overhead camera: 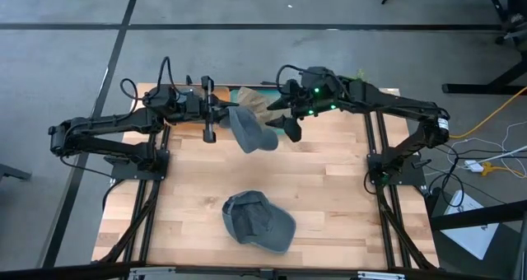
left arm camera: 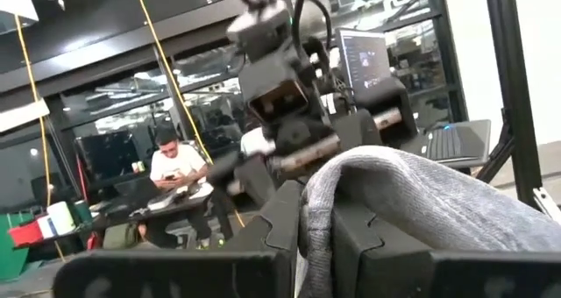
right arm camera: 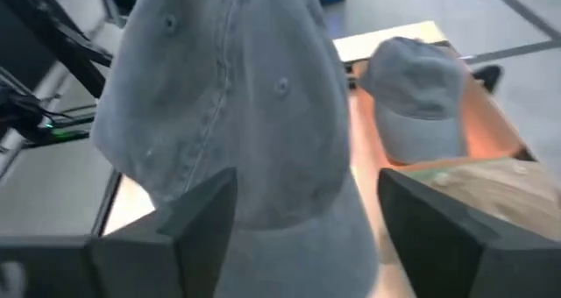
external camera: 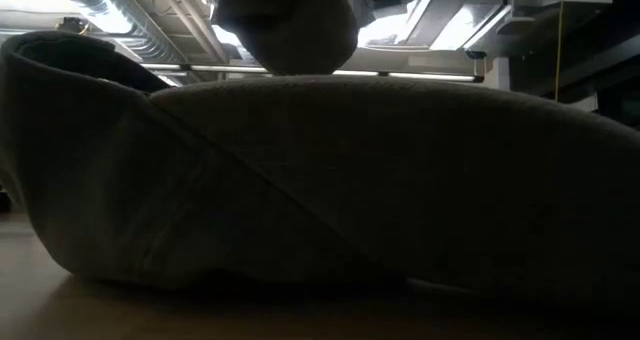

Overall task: Pick & Place hat
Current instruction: Put the top gray cap into the orange bin

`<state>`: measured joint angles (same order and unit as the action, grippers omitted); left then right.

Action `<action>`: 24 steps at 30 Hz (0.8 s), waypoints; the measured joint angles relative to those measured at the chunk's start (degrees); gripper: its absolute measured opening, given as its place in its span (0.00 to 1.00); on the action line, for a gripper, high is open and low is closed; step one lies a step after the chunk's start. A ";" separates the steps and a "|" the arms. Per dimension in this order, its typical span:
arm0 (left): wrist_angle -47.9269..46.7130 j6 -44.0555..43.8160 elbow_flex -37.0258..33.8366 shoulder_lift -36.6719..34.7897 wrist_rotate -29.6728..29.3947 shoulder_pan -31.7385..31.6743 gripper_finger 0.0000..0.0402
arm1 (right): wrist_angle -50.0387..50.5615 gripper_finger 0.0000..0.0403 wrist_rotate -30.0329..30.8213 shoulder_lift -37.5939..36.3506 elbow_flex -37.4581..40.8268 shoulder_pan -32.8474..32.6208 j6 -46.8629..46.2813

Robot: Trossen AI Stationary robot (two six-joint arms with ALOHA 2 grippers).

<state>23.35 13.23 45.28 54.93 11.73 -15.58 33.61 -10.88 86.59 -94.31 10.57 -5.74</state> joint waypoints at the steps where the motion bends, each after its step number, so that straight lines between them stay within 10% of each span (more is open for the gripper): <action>1: -0.01 0.00 0.00 -0.01 0.00 0.21 0.06 | -2.11 0.70 -0.90 0.02 1.27 0.00 -0.29; 13: 4.15 -0.70 0.00 2.64 0.04 2.85 0.06 | -31.28 0.82 -9.10 0.84 14.76 0.73 -5.74; 24: 9.47 -3.04 0.00 6.76 0.30 2.89 0.06 | -36.42 0.78 -20.80 8.72 11.29 0.92 -8.91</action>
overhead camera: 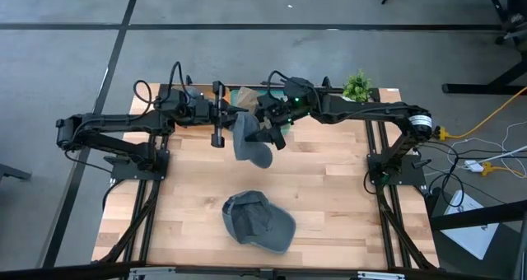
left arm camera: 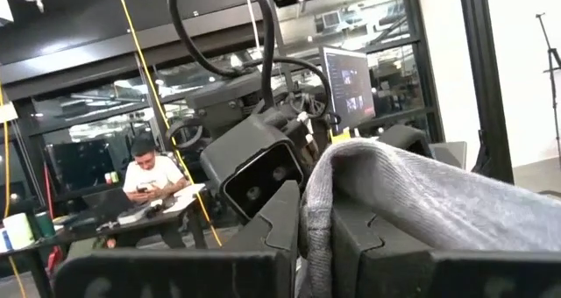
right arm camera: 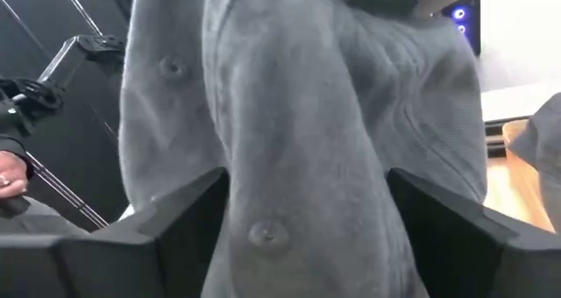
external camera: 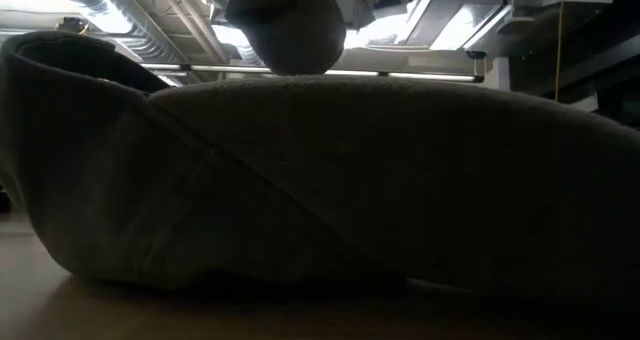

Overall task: Pick & Place hat
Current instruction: Put the top gray cap into the orange bin

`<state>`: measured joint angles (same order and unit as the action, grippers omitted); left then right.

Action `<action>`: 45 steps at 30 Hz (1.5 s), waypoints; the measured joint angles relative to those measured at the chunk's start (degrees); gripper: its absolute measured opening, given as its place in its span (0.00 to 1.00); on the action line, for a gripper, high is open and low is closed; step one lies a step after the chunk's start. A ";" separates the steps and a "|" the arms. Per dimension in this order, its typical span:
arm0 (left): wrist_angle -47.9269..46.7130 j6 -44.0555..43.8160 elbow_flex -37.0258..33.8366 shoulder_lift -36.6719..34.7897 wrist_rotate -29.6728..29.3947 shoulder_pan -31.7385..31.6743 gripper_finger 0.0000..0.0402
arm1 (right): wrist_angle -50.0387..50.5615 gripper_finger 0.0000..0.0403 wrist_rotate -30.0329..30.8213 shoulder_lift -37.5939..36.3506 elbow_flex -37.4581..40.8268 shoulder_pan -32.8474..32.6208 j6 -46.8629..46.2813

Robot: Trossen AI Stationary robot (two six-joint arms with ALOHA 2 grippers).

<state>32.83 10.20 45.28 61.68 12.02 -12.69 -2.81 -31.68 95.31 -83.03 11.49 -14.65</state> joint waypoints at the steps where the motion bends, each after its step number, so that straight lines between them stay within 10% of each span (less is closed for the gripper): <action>1: -0.13 0.00 0.00 -0.18 0.03 0.00 0.06 | -0.08 0.75 0.00 0.15 -0.15 0.00 0.13; 15: -11.73 -13.25 0.00 -4.67 -0.71 -3.32 0.12 | 1.46 0.04 0.00 -0.18 -0.17 1.05 2.06; 32: -16.95 -41.10 0.00 -4.80 11.39 -11.89 0.49 | 13.85 0.05 7.03 -1.32 -0.24 1.90 11.22; 45: -18.30 -74.58 0.02 -4.27 16.41 -19.34 0.54 | 23.27 0.05 34.31 -4.44 -0.26 1.29 34.61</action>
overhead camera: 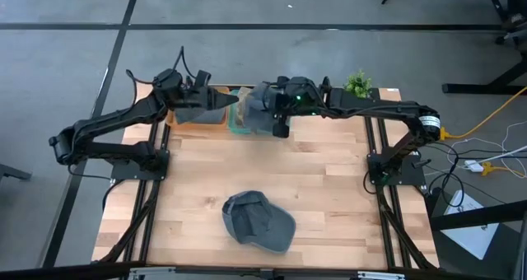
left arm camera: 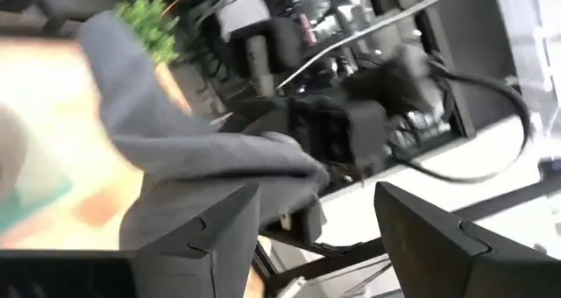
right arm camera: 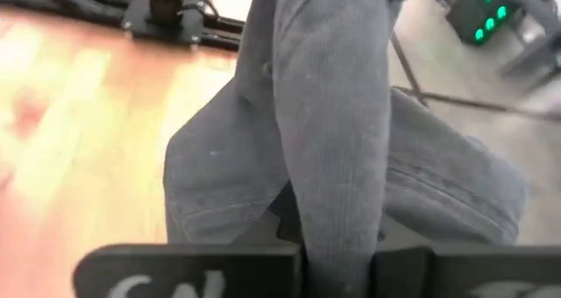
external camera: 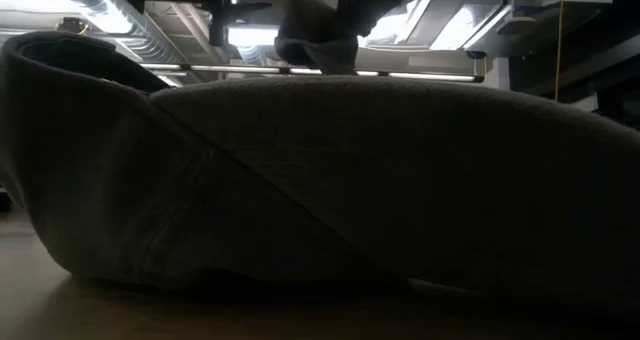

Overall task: Pick & Place hat
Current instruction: Put the top gray cap into the orange bin

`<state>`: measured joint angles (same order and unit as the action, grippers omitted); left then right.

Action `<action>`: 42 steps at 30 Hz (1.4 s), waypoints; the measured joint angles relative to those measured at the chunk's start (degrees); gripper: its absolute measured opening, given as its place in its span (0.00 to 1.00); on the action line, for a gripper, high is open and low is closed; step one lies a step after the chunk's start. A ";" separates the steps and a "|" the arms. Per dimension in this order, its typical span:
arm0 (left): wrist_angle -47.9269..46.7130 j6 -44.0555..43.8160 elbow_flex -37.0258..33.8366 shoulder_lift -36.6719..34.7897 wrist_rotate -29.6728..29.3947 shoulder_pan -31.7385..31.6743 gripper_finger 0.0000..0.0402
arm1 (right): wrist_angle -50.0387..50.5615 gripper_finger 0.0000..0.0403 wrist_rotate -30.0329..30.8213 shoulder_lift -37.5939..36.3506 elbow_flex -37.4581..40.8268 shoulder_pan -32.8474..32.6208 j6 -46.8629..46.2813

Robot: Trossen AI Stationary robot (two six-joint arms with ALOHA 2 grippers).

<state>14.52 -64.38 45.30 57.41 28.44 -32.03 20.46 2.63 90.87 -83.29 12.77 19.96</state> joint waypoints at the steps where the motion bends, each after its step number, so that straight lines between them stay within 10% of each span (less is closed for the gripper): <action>1: -0.31 -1.44 0.00 0.34 0.03 -0.28 0.54 | 0.06 0.05 0.07 0.00 0.00 -0.23 1.69; 30: 14.51 -13.18 0.00 12.83 3.11 3.32 0.53 | 0.94 0.04 -0.21 0.11 0.00 -1.51 5.57; 42: 14.44 -8.05 0.00 12.87 3.03 3.98 0.10 | 0.83 0.05 -0.21 0.11 0.02 -1.51 2.37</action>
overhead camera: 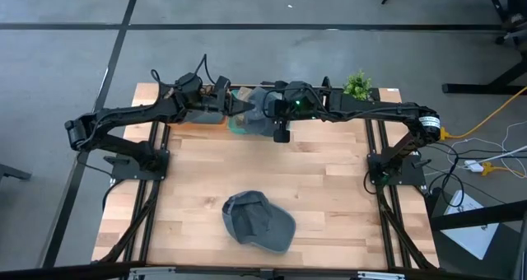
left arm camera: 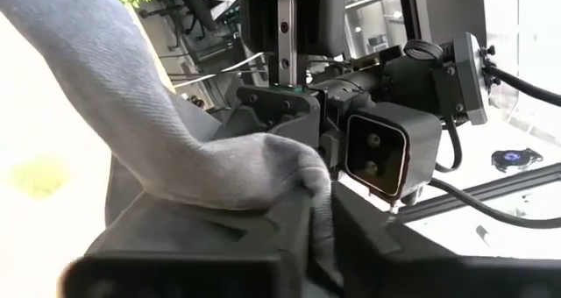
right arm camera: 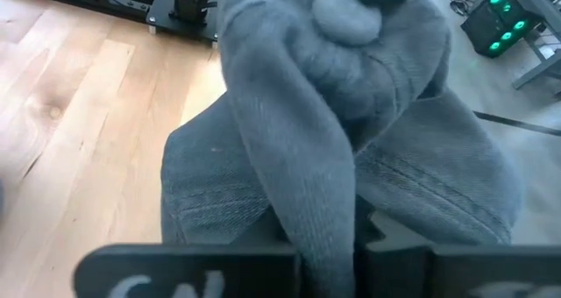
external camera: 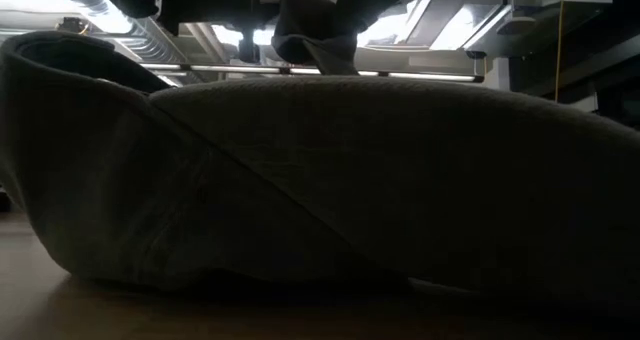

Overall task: Pick & Place hat
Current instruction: Put the top gray cap into the orange bin

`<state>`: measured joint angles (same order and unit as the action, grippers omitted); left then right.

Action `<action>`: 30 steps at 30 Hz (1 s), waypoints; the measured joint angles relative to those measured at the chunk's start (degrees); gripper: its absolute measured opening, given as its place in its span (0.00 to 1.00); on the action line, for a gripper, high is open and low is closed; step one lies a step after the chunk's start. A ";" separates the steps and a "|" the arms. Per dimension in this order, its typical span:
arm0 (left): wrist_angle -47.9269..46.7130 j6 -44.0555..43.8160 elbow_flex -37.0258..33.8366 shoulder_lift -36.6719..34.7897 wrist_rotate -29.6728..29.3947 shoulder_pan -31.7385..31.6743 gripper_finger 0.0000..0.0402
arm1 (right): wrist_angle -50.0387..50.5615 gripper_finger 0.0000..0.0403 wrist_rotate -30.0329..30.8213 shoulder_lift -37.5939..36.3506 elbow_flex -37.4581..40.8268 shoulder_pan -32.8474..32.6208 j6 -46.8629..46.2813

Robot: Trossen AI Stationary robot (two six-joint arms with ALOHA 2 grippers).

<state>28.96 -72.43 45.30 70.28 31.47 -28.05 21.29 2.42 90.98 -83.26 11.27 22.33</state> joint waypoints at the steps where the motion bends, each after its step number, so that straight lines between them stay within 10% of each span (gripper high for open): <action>1: 0.01 0.40 0.00 0.00 -0.01 0.00 0.06 | -0.01 0.05 0.00 0.00 0.00 0.00 -0.09; 19: -0.72 5.58 -0.02 -1.50 -0.53 -1.72 0.01 | -0.40 0.07 -0.02 0.00 0.00 0.15 -9.19; 30: -10.66 12.10 -0.07 -5.88 -1.95 -6.03 0.01 | 0.36 0.32 0.02 0.00 0.00 0.20 -16.89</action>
<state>18.30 -60.33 45.23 64.40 29.52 -34.08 21.65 2.44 90.98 -83.26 11.46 5.43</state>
